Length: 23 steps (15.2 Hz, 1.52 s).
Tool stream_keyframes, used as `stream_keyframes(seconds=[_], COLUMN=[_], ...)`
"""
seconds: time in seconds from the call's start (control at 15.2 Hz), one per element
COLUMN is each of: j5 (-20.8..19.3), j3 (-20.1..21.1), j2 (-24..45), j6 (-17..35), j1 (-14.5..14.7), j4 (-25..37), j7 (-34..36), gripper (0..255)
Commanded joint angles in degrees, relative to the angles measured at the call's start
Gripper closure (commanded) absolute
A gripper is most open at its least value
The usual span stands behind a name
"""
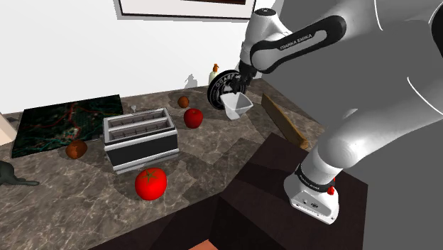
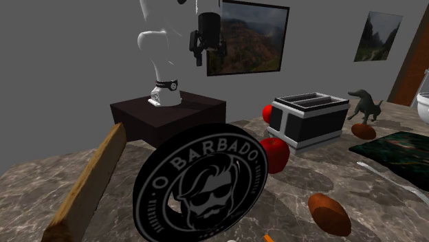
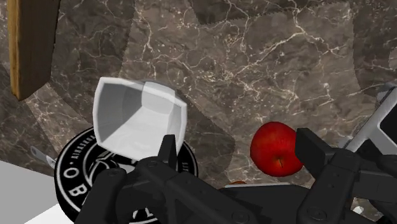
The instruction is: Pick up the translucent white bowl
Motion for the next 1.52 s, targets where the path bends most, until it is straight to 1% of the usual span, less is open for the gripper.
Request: stream_keyframes(seconds=[0.0, 0.26, 0.53, 0.79, 1.06, 1.45], j5=[-1.38, -4.21, -7.21, -9.85, -11.26, -12.87], j3=[-0.67, -1.76, -2.9, -4.31, -5.7, -7.34], j2=[4.32, 13.35, 22.77, 32.29, 41.56, 46.36], j6=[4.49, 12.29, 19.07, 24.68, 29.06, 32.85], j1=[-0.86, -2.55, -3.99, -4.93, -5.53, -4.3], j4=[0.33, 2.2, 5.54, 10.21, 15.91, 16.94], j7=[0.07, 0.78, 1.97, 3.27, 3.94, 6.37], gripper=[0, 0, 0, 0, 0, 0])
